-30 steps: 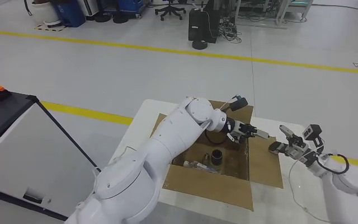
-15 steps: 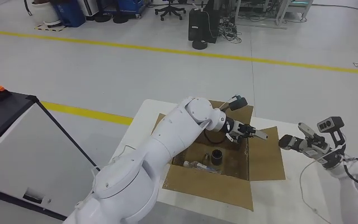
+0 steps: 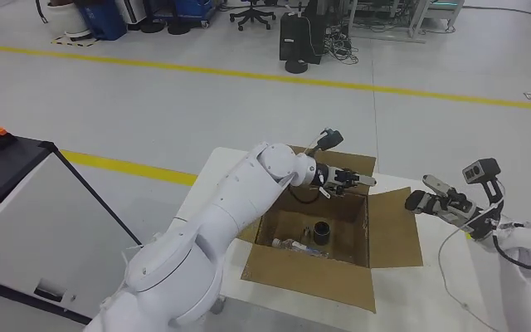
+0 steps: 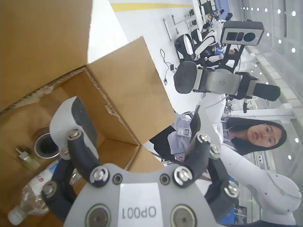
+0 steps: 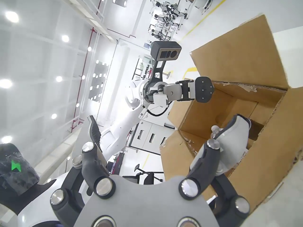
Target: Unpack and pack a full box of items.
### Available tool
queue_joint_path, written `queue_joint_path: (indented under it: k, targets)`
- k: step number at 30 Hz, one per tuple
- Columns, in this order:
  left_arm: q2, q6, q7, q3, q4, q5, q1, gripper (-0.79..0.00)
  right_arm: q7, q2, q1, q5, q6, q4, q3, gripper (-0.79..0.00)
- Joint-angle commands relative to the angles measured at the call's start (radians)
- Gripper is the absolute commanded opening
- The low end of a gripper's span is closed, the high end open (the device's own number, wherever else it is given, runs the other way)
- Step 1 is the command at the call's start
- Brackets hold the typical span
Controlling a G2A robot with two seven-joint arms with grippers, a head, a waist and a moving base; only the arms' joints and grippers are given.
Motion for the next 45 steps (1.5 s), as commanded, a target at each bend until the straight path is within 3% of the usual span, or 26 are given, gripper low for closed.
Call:
queue_joint_path:
  k: [1,6,9,12,16,18,19,45]
  targets:
    - [0.02,0.007,0.013,-0.011,-0.016,0.023,0.008,0.0,-0.007,0.002,0.007,-0.028,0.019,-0.009,-0.013,0.0]
    - [0.086,-0.003,-0.02,-0.08,-0.149,0.011,0.065,0.0,-0.017,0.011,0.038,-0.148,0.075,-0.035,-0.057,0.0]
    - [0.14,0.037,-0.03,-0.131,-0.299,0.048,0.122,0.0,-0.011,0.016,0.058,-0.218,0.102,-0.049,-0.096,0.0]
    - [0.204,0.134,-0.033,-0.206,-0.525,0.119,0.219,0.0,-0.009,0.019,0.076,-0.288,0.121,-0.06,-0.136,0.0]
    - [0.294,0.346,-0.037,-0.344,-0.918,0.285,0.417,0.0,-0.02,0.022,0.102,-0.364,0.131,-0.064,-0.185,0.0]
    - [0.327,0.443,-0.053,-0.41,-1.101,0.363,0.525,0.0,-0.011,0.024,0.115,-0.391,0.111,-0.071,-0.207,0.0]
    - [0.332,0.459,-0.056,-0.419,-1.127,0.376,0.54,0.0,-0.011,0.024,0.115,-0.391,0.111,-0.071,-0.207,0.0]
    - [0.332,0.459,-0.056,-0.419,-1.127,0.376,0.54,0.0,-0.011,0.024,0.115,-0.391,0.111,-0.071,-0.207,0.0]
